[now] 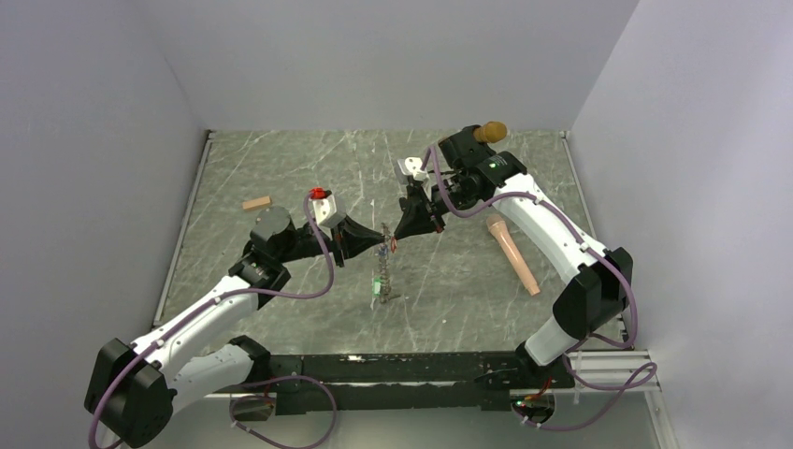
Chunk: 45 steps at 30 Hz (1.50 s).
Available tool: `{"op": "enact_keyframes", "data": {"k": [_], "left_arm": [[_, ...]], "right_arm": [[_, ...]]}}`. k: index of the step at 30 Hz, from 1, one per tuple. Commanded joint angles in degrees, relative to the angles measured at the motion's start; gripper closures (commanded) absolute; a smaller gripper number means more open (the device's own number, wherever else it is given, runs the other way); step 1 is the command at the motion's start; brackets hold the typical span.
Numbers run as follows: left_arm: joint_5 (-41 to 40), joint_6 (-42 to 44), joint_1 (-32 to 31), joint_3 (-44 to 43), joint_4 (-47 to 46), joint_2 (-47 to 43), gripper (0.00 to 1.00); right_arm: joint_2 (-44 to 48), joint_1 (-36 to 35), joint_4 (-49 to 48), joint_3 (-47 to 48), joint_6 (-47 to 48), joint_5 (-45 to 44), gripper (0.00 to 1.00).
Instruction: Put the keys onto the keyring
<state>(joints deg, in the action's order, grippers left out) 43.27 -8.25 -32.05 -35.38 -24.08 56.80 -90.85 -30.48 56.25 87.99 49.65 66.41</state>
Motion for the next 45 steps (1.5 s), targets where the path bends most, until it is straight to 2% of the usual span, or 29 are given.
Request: {"op": "enact_keyframes", "data": {"k": [1, 45], "left_arm": [[0.79, -0.36, 0.24, -0.75, -4.49, -0.89, 1.0], [5.63, -3.76, 0.26, -1.04, -7.94, 1.99, 1.0]], "right_arm": [[1.41, -0.3, -1.15, 0.04, 0.05, 2.81, 1.0], [1.59, -0.3, -1.8, -0.17, -0.16, 4.36, 1.0]]}}
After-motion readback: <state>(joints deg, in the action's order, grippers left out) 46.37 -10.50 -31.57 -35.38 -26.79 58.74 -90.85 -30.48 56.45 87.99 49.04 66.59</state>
